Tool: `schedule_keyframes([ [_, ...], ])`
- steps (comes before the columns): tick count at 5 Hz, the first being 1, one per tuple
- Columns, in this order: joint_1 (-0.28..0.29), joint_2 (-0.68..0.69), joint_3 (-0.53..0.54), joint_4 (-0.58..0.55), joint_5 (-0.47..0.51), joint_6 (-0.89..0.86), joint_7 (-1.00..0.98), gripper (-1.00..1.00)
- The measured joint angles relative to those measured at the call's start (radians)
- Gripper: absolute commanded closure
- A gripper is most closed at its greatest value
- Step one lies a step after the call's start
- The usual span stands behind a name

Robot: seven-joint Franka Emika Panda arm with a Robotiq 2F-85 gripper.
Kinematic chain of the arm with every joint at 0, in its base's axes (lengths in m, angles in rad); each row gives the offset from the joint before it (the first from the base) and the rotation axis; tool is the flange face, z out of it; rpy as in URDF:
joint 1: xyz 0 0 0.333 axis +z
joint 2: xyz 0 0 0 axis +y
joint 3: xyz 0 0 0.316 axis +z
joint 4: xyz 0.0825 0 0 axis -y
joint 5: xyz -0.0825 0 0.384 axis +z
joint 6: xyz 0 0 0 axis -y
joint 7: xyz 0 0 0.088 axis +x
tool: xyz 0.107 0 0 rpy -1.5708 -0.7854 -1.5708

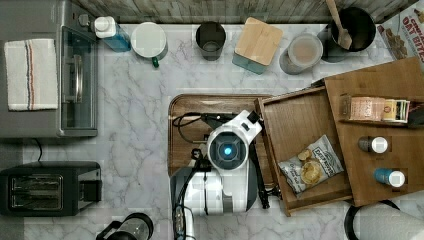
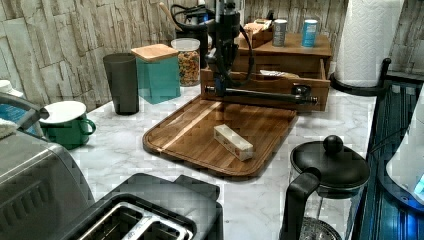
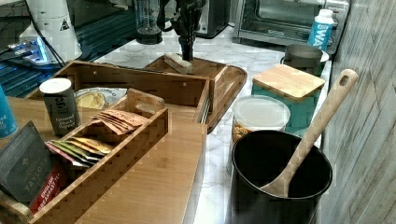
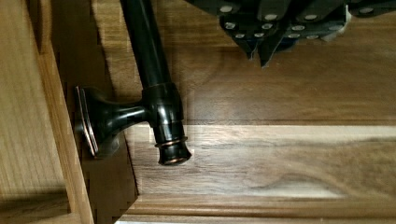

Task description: Close the drawer.

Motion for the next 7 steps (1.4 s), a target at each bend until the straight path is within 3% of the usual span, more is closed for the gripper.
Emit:
schedule_keyframes([
  [2, 0.007, -0.039, -0.003, -0.082, -0.032, 0.012, -0.108, 1.0],
  [4, -0.001, 0.022, -0.026, -0.078, -0.01, -0.047, -0.334, 1.0],
  [7, -0.07, 0.031, -0.047, -0.09, 0.008, -0.05, -0.464, 1.0],
])
